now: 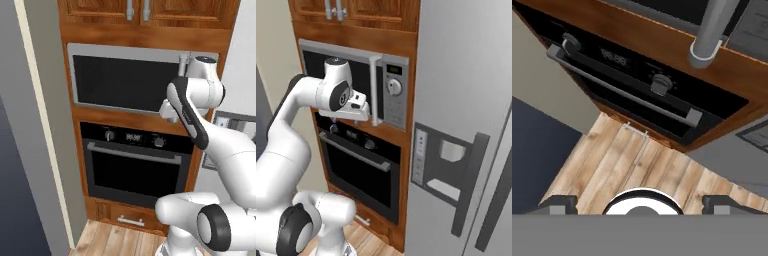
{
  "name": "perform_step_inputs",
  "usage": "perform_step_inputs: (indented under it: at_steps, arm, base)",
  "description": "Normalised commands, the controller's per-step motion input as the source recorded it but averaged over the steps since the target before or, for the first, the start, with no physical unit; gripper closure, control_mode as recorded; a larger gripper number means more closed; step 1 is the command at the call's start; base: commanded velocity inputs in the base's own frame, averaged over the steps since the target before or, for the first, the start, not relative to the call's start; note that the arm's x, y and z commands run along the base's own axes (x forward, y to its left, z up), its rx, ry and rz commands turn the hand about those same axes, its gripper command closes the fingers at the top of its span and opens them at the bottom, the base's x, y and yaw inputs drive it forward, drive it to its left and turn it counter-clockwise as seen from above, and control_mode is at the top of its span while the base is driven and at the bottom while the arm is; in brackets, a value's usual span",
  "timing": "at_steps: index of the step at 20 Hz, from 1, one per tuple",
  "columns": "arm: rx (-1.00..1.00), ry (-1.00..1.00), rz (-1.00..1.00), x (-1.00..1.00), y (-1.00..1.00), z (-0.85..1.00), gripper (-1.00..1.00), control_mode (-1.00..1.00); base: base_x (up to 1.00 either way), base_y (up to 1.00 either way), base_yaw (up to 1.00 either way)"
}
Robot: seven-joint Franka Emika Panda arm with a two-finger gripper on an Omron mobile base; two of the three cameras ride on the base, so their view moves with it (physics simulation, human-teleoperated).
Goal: Take the baked cake out of the oven and place it on the plate for cooling. Then close the oven door.
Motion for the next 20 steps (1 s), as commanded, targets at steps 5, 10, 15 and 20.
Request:
perform_step_inputs:
  at_steps: [5, 10, 15, 20]
  arm:
    - [0.0, 0.0, 0.0, 0.0, 0.0, 0.0, -1.0, 1.0]
    - [0.0, 0.0, 0.0, 0.0, 0.0, 0.0, -1.0, 1.0]
    - [0.0, 0.0, 0.0, 0.0, 0.0, 0.0, -1.0, 1.0]
    - [0.0, 0.0, 0.0, 0.0, 0.0, 0.0, -1.0, 1.0]
  base:
    - [0.0, -0.59, 0.63]
    - [0.0, -0.73, 0.44]
    - [-0.05, -0.87, 0.34]
    - [-0.14, -0.49, 0.28]
